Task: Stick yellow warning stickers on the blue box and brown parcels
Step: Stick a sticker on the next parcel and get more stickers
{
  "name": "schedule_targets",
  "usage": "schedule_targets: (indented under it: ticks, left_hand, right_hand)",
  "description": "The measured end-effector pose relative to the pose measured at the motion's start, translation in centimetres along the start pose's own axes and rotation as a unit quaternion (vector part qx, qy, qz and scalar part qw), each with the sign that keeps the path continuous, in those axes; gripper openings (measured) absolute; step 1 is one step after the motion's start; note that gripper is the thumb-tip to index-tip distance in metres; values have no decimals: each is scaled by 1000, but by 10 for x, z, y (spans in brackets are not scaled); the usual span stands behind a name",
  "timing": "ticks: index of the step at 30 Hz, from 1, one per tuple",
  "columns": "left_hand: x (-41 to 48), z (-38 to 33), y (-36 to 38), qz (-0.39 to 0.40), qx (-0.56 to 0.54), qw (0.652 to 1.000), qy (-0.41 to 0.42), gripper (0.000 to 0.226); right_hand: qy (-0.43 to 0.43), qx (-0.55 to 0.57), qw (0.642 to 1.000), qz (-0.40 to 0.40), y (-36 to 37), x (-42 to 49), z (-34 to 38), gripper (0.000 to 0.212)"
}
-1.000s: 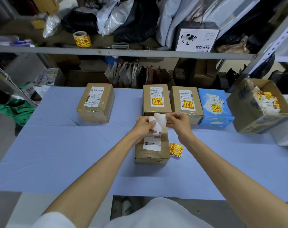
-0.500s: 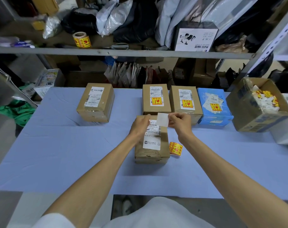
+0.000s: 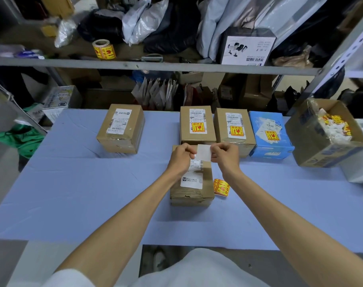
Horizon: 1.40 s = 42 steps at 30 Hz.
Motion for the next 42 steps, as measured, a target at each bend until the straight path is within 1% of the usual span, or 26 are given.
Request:
schedule_targets:
  ticks: [2, 4, 8, 11, 14, 17, 22, 24, 25, 27, 30, 35, 39, 42]
  left_hand:
    - [0, -3, -2, -21, 5, 1000, 12, 24]
    - [-1, -9, 2, -19, 12, 999, 41, 18]
    - [-1, -18, 8, -24, 41, 995, 86, 19]
    - [0, -18, 9, -25, 44, 994, 92, 18]
    - [3, -15, 8, -30, 48, 995, 87, 19]
    - [5, -10, 8, -36, 57, 995, 69, 23]
    - [4, -3, 2, -79, 41, 995, 40, 23]
    - [6, 0, 0, -78, 34, 996, 30, 17]
    - [7, 1, -1, -77, 32, 996, 26, 14]
    - [9, 5, -3, -69, 18, 997, 16, 13]
    - [9, 10, -3, -48, -13, 999, 4, 13]
    - [8, 17, 1, -20, -39, 999, -13, 17]
    - [6, 26, 1, -14, -60, 998, -30, 14]
    - [4, 33, 1, -8, -56, 997, -49, 12]
  right_hand:
    - [-1, -2, 1000, 1, 1, 0, 0, 19]
    - [-3, -2, 1000, 4, 2, -1, 0, 20]
    - [-9, -1, 1000, 15, 6, -3, 0, 16]
    - [-3, 17, 1000, 20, 7, -4, 1, 14]
    - [15, 32, 998, 57, 13, -6, -1, 15]
    - [68, 62, 992, 87, 20, -8, -7, 27]
    - [48, 34, 990, 125, 25, -9, -3, 37]
    - [45, 30, 991, 120, 22, -8, -4, 32]
    - [41, 20, 993, 112, 20, -7, -4, 26]
    - [28, -12, 995, 91, 14, -3, -5, 13]
    - [35, -34, 996, 78, 8, 0, -9, 6]
    - [43, -47, 995, 73, 5, -1, -11, 2]
    - [44, -31, 995, 87, 7, -4, -10, 10]
    - [39, -30, 994, 94, 10, -4, -10, 13]
Point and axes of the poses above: each hand's wrist, its own x-axis towards the middle knuckle, its own y-axis out of the palm, z = x × y, the point moved 8 cm from there along x, towards the middle knuckle, and after that the axes turned 15 degrees about x, right-handed, at the moved point
